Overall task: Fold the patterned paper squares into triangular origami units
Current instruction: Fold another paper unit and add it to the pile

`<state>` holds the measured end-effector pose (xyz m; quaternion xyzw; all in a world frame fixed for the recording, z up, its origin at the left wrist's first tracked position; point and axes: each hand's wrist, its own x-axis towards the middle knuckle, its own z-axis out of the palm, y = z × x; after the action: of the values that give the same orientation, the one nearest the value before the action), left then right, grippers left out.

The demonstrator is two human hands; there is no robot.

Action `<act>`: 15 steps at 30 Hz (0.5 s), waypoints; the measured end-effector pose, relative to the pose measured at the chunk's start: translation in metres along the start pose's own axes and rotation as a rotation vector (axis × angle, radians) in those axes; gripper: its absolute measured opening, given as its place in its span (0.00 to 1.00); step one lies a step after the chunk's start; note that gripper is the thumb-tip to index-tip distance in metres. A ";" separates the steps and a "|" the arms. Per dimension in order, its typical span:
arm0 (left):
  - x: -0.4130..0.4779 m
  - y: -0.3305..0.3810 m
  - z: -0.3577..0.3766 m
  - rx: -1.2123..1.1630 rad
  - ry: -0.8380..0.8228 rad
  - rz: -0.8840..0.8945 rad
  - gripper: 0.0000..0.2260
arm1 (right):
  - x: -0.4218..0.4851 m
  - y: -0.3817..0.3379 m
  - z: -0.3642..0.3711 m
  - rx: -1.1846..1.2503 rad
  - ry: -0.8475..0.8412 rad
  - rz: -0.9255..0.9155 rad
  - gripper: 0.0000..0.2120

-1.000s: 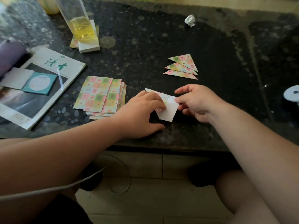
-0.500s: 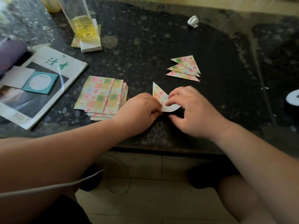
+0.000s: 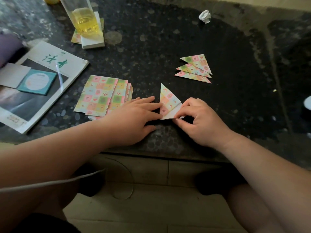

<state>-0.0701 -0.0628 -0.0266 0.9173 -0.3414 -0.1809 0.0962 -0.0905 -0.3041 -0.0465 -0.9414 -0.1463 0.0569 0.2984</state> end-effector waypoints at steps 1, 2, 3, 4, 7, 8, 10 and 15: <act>-0.004 -0.004 -0.002 0.013 -0.030 0.004 0.22 | 0.000 -0.001 0.000 0.013 -0.006 0.009 0.03; -0.008 -0.007 -0.002 0.024 -0.051 0.011 0.23 | 0.000 0.000 0.001 0.023 -0.004 0.005 0.03; -0.011 -0.010 -0.002 0.033 -0.066 0.018 0.23 | 0.000 0.000 0.001 0.026 0.008 -0.013 0.03; -0.015 -0.012 -0.002 0.040 -0.076 0.025 0.24 | -0.001 0.001 0.002 0.025 0.022 -0.042 0.04; -0.019 -0.013 0.001 0.043 -0.074 0.056 0.26 | -0.003 0.003 0.005 0.046 0.049 -0.118 0.06; -0.019 -0.013 0.002 0.032 -0.058 0.069 0.26 | -0.004 0.003 0.005 0.054 0.049 -0.131 0.06; -0.019 -0.012 0.000 -0.013 0.022 0.102 0.25 | -0.002 0.003 0.004 0.042 0.036 -0.161 0.07; -0.011 -0.014 -0.006 -0.028 0.009 0.083 0.27 | 0.001 0.003 0.005 -0.025 -0.016 -0.205 0.08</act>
<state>-0.0668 -0.0445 -0.0224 0.9017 -0.3762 -0.1776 0.1180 -0.0897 -0.3036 -0.0526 -0.9247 -0.2451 0.0315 0.2897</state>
